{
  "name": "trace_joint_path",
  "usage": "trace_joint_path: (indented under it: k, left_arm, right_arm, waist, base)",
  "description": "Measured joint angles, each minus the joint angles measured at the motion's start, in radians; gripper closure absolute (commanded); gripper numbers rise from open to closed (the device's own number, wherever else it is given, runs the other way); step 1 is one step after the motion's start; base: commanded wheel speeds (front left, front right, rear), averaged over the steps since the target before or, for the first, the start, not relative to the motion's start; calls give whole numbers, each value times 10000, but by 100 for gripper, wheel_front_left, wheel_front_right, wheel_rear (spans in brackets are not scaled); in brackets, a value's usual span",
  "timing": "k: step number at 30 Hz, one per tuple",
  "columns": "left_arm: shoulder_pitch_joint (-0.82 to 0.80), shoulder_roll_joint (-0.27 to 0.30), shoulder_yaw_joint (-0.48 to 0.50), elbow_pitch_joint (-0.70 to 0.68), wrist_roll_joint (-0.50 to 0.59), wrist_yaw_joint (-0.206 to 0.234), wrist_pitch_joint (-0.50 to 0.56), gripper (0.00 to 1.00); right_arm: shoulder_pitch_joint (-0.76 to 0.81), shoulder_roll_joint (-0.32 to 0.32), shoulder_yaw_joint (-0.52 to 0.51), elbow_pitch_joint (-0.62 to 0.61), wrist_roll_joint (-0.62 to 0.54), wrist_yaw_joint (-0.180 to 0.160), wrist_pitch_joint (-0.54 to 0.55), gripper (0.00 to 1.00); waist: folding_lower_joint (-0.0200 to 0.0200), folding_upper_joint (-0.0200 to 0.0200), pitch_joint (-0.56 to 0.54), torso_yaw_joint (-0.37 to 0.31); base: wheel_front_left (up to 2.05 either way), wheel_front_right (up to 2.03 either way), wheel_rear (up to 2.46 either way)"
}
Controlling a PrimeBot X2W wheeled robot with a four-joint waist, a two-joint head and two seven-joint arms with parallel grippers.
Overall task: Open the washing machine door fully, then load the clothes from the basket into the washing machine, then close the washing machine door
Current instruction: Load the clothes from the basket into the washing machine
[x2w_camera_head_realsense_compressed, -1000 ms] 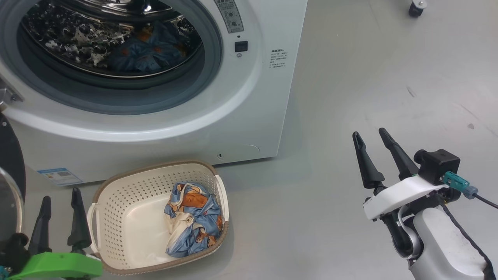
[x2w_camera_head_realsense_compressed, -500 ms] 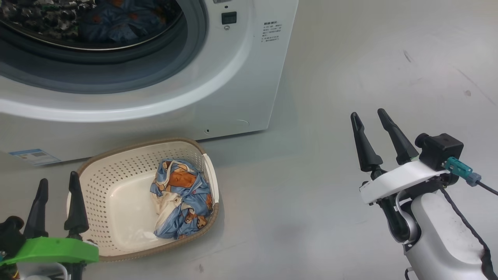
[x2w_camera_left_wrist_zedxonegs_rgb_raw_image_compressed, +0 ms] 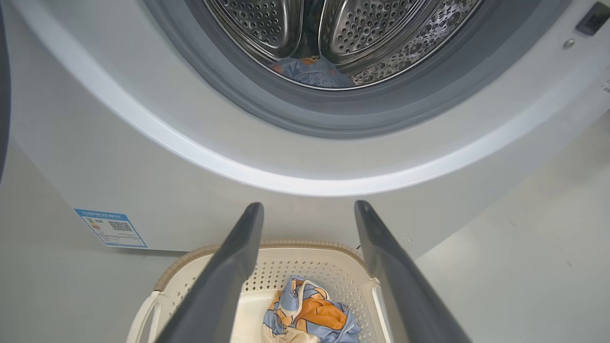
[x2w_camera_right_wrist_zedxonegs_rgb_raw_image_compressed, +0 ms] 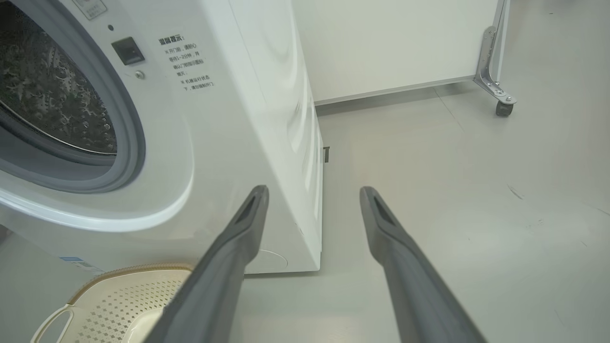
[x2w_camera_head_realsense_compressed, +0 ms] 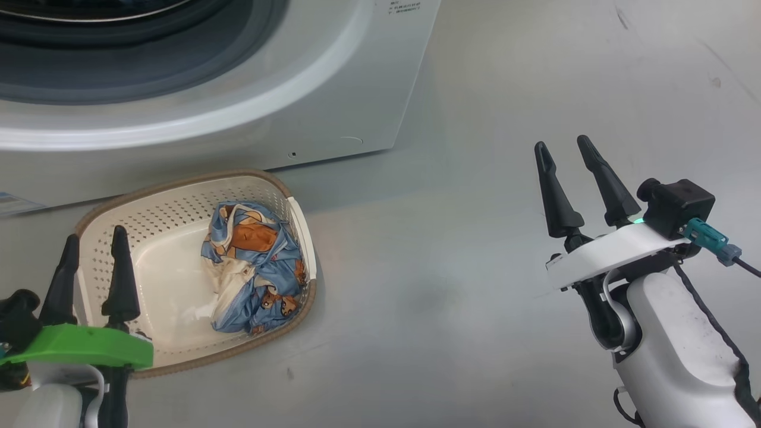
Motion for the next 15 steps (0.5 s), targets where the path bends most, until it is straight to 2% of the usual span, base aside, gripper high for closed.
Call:
trace_joint_path:
  k: [15]
  left_arm:
    - [-920, 280, -349, 1085, -10, -251, 627, 0]
  right_arm:
    - [-637, 288, 50, -171, -236, 0, 0, 0]
  waist:
    - [1, 0, 1334, -275]
  base:
    - [0, 0, 0]
